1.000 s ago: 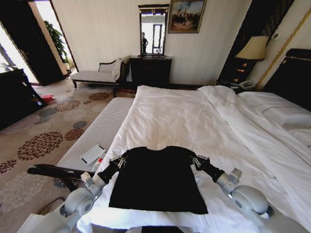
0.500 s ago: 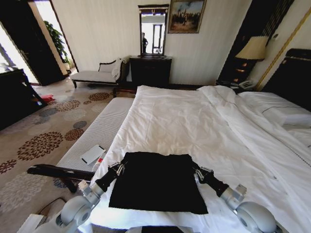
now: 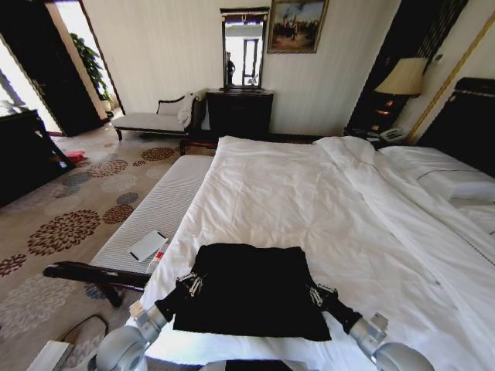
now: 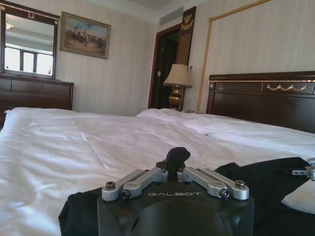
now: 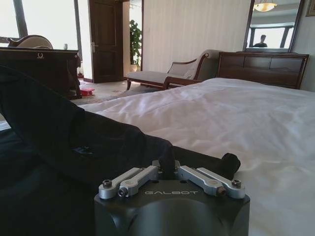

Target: Fold the clothes on the bed.

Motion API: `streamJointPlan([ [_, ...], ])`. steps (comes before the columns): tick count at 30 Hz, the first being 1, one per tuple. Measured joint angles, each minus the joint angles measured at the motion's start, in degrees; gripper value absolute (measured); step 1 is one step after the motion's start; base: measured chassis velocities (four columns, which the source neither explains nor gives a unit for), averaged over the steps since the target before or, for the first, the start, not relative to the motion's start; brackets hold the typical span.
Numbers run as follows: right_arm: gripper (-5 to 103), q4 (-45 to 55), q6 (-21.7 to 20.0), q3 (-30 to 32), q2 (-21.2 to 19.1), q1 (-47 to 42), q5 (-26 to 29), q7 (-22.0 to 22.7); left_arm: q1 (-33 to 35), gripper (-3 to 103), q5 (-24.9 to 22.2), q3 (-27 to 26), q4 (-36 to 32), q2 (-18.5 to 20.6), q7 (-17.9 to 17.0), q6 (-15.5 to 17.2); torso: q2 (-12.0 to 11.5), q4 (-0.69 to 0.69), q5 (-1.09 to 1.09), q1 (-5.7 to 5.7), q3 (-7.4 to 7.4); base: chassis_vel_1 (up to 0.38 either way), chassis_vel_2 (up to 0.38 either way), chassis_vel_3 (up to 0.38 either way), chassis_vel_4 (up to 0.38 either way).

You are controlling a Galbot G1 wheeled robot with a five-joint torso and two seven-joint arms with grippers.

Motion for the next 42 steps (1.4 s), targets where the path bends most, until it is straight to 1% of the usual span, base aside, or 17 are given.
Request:
streamJointPlan([
  [3, 0, 0.13, 0.85, 0.45, 0.45, -1.35, -0.82, -0.41, 2.04, 2, 0.34, -1.15, -0.16, -0.41, 0.55, -0.44, 0.0, 0.0, 0.0, 0.0, 0.0, 0.0, 0.0, 0.0, 0.0],
  [7, 0, 0.08, 1.54, 0.99, 0.77, -2.37, -0.94, -0.79, 3.72, 2, 1.51, -1.24, -0.03, -1.17, 0.76, -0.83, 0.0, 0.0, 0.0, 0.0, 0.0, 0.0, 0.0, 0.0, 0.0],
  [11, 0, -0.58, 1.97, 0.78, 0.72, -2.43, -0.94, -1.1, 3.95, 2, 3.26, -0.07, 1.17, -1.84, 0.58, -1.11, 0.0, 0.0, 0.0, 0.0, 0.0, 0.0, 0.0, 0.0, 0.0],
  [16, 0, -2.92, 2.94, -0.62, 0.76, -1.83, -1.61, -1.22, 3.92, 2, 4.08, 0.47, 2.22, -2.53, -0.04, -1.23, 0.0, 0.0, 0.0, 0.0, 0.0, 0.0, 0.0, 0.0, 0.0],
  [18, 0, -3.3, 3.21, -0.77, 0.83, -1.88, -1.84, -1.28, 4.17, 2, 4.1, 0.32, 2.23, -2.57, -0.04, -1.27, 0.0, -0.01, 0.01, 0.0, 0.0, 0.0, 0.0, 0.0, 0.0],
  [23, 0, -2.92, 4.2, -1.09, 1.9, -3.85, -3.77, -1.58, 7.26, 2, 4.43, -1.28, 1.06, -2.97, 0.42, -1.81, 0.0, -0.01, 0.0, 0.0, 0.0, 0.0, 0.0, 0.0, 0.0],
  [27, 0, -1.91, 4.21, -0.96, 1.97, -4.27, -3.96, -1.51, 7.66, 2, 4.4, -1.85, 0.44, -2.69, 0.54, -1.89, 0.0, 0.0, 0.0, 0.0, 0.0, 0.0, 0.0, 0.0, 0.0],
  [30, 0, -1.62, 4.18, -0.46, 1.59, -4.19, -3.63, -1.35, 7.66, 2, 3.64, -2.9, 0.3, -2.05, 0.62, -1.9, 0.0, -0.01, 0.0, 0.0, 0.0, 0.0, 0.0, 0.0, 0.0],
  [33, 0, -1.37, 4.12, 0.26, 1.04, -4.48, -3.11, -1.23, 8.73, 2, 2.26, -5.12, 0.15, -1.15, 1.4, -1.93, 0.0, 0.0, 0.0, 0.0, 0.0, 0.0, 0.0, 0.0, 0.0],
  [36, 0, -1.05, 4.11, 0.25, 1.15, -5.01, -3.55, -1.24, 9.57, 2, 1.98, -5.88, 0.03, -1.29, 2.0, -2.09, 0.0, 0.0, 0.0, 0.0, 0.0, 0.0, 0.0, 0.0, 0.0],
  [39, 0, -1.39, 4.17, -0.74, 1.67, -5.24, -5.09, -1.26, 10.12, 2, 3.07, -4.88, 0.15, -2.67, 2.5, -2.51, 0.0, 0.0, -0.01, 0.0, 0.0, 0.0, 0.0, 0.0, 0.0],
  [42, 0, -2.01, 4.37, -1.19, 1.86, -5.18, -5.7, -1.27, 9.98, 2, 4.22, -3.93, 0.62, -3.24, 2.64, -2.81, 0.0, 0.0, -0.01, 0.0, 0.0, 0.0, 0.0, 0.0, 0.0],
])
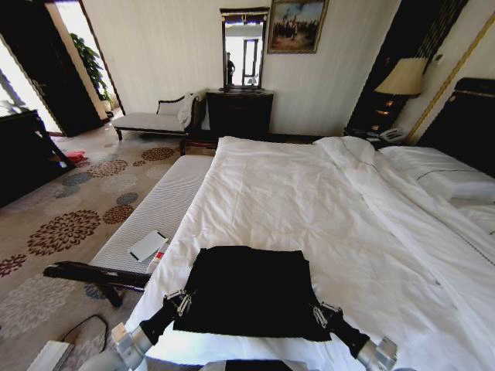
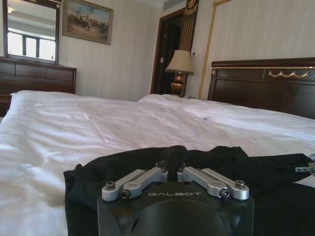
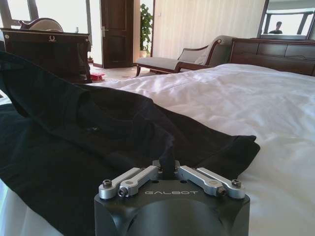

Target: Fold the clothes on the bed.

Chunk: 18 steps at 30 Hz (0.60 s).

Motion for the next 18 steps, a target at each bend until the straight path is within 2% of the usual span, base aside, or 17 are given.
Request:
streamJointPlan([
  [11, -2, -0.94, 0.84, -0.48, 0.34, -0.22, -1.54, -0.03, -0.23, 2, -0.2, -1.04, 2.79, 0.33, 1.08, -1.03, 0.0, -0.01, 0.0, 0.0, 0.0, 0.0, 0.0, 0.0, 0.0],
  [13, 9, -1.25, 1.16, -0.2, 0.08, -0.13, -1.61, -0.04, -0.21, -1, 0.07, -1.38, 3.16, 0.03, 0.84, -1.07, 0.0, -0.01, 0.0, 0.0, 0.0, 0.0, 0.0, 0.0, 0.0],
  [14, 14, -1.24, 1.27, 0.0, -0.03, -0.18, -1.57, -0.15, -0.12, 4, 0.28, -1.5, 3.14, -0.06, 0.79, -1.07, 0.0, -0.01, 0.0, 0.0, 0.0, 0.0, 0.0, 0.0, 0.0],
  [15, 14, -1.24, 1.27, 0.0, -0.03, -0.18, -1.57, -0.15, -0.12, 4, 0.28, -1.5, 3.14, -0.06, 0.79, -1.07, 0.0, -0.01, 0.0, 0.0, 0.0, 0.0, 0.0, 0.0, 0.0],
  [16, 19, -1.13, 1.35, 0.2, -0.09, -0.28, -1.54, -0.38, 0.07, 10, 0.5, -1.63, 3.0, -0.18, 0.72, -1.07, 0.0, -0.01, 0.01, 0.0, 0.0, 0.0, 0.0, 0.0, 0.0],
  [17, 25, -0.91, 1.39, 0.36, -0.12, -0.38, -1.56, -0.63, 0.22, 10, 0.65, -1.72, 2.76, -0.27, 0.72, -1.06, 0.0, -0.01, 0.01, 0.0, 0.0, 0.0, 0.0, 0.0, 0.0],
  [18, 25, -0.48, 1.46, 0.64, -0.13, -0.53, -1.78, -0.93, 0.48, 15, 0.86, -1.86, 2.16, -0.52, 0.72, -1.06, 0.0, -0.01, 0.01, 0.0, 0.0, 0.0, 0.0, 0.0, 0.0],
])
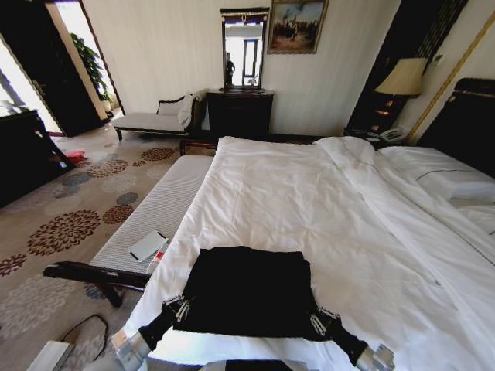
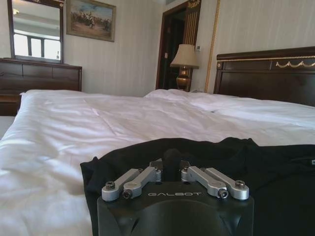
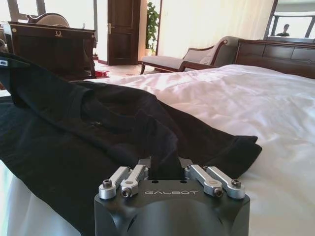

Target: Fold the clothes on the bed.

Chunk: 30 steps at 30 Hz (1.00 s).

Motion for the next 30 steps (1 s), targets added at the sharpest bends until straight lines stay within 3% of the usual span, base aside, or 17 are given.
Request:
streamJointPlan([
  [2, 30, 0.47, 0.05, 0.21, 0.01, -0.22, -0.36, -0.15, 0.22, 20, 0.2, -0.09, -0.48, -0.23, 0.01, 0.0, 0.0, 0.0, 0.0, 0.0, 0.0, 0.0, 0.0, 0.0, 0.0],
  [6, 51, 1.13, 0.75, 0.97, 0.29, -1.15, -1.8, -0.11, 0.95, 42, 1.24, -0.73, -1.63, -0.88, 0.01, -0.42, 0.0, 0.0, 0.0, 0.0, 0.0, 0.0, 0.0, 0.0, 0.0],
  [8, 51, 1.14, 1.08, 1.23, 0.36, -1.39, -2.13, -0.1, 1.14, 42, 1.31, -1.02, -1.74, -1.01, 0.01, -0.57, 0.0, 0.0, 0.0, 0.0, 0.0, 0.0, 0.0, 0.0, 0.0],
  [11, 68, 1.51, 2.29, 2.47, 0.66, -2.46, -2.94, -0.11, 2.1, 58, 1.32, -2.86, -2.27, -1.47, 0.01, -1.26, 0.0, 0.0, 0.0, 0.0, 0.0, 0.0, 0.0, 0.0, 0.0],
  [15, 79, 2.21, 2.57, 3.54, 0.86, -3.08, -2.57, -0.13, 2.76, 69, 1.08, -4.47, -2.98, -1.84, 0.01, -1.59, 0.0, 0.0, 0.0, 0.0, 0.0, 0.0, 0.0, 0.0, 0.0],
  [20, 98, 4.85, 1.13, 6.72, 0.88, -2.91, 3.63, -0.04, 3.05, 90, -0.42, -7.81, -4.91, -3.09, -0.63, -1.65, 0.0, 0.0, 0.01, 0.0, 0.0, 0.0, 0.0, 0.0, 0.0],
  [23, 99, 6.24, -0.14, 8.03, 0.34, -2.9, 6.68, -0.01, 3.05, 98, -0.9, -8.67, -5.51, -3.36, -0.86, -1.65, 0.0, 0.0, 0.0, 0.0, 0.0, 0.0, 0.0, 0.0, 0.0],
  [26, 100, 7.36, -2.06, 8.73, -0.63, -2.31, 9.63, 0.68, 2.12, 100, -1.49, -8.98, -5.49, -3.66, -2.63, -1.18, 0.0, 0.0, 0.0, 0.0, 0.0, 0.0, 0.0, 0.0, 0.0],
  [28, 100, 7.93, -4.1, 8.89, -1.57, -1.25, 11.95, 1.81, 0.56, 100, -1.52, -8.81, -4.83, -3.97, -5.86, 0.0, 0.0, 0.0, 0.02, 0.0, 0.0, 0.0, 0.0, 0.0, 0.0],
  [30, 100, 9.39, -10.0, 9.06, -3.58, 0.93, 16.62, 5.13, -3.24, 100, -1.81, -7.41, -3.93, -4.41, -12.65, 3.14, 0.0, -0.01, -0.01, 0.0, 0.01, 0.0, 0.0, 0.0, 0.0],
])
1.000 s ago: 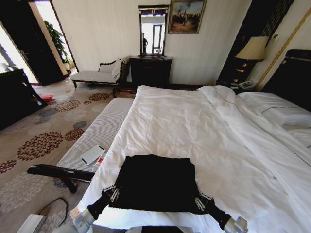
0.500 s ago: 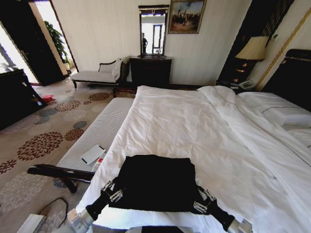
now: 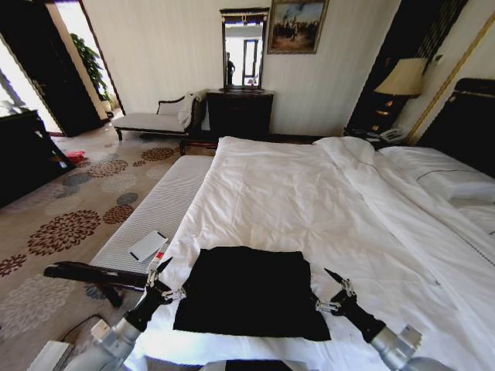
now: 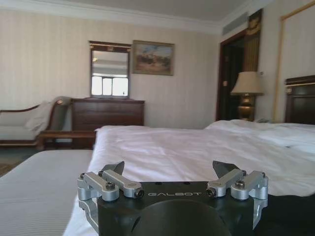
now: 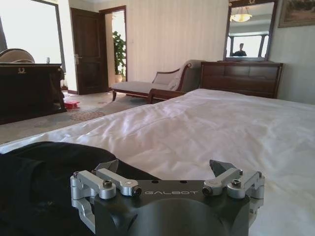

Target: Fold the clothes on the bed.

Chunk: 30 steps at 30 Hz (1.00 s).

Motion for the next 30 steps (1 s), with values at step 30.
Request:
streamJointPlan([
  [30, 100, -4.44, -13.18, -7.85, -10.21, 18.31, 15.34, 12.16, -35.19, 100, -31.77, 21.5, 6.66, 9.78, -24.64, 28.86, -0.01, -0.01, 0.01, 0.01, 0.0, 0.0, 0.0, 0.0, 0.0],
])
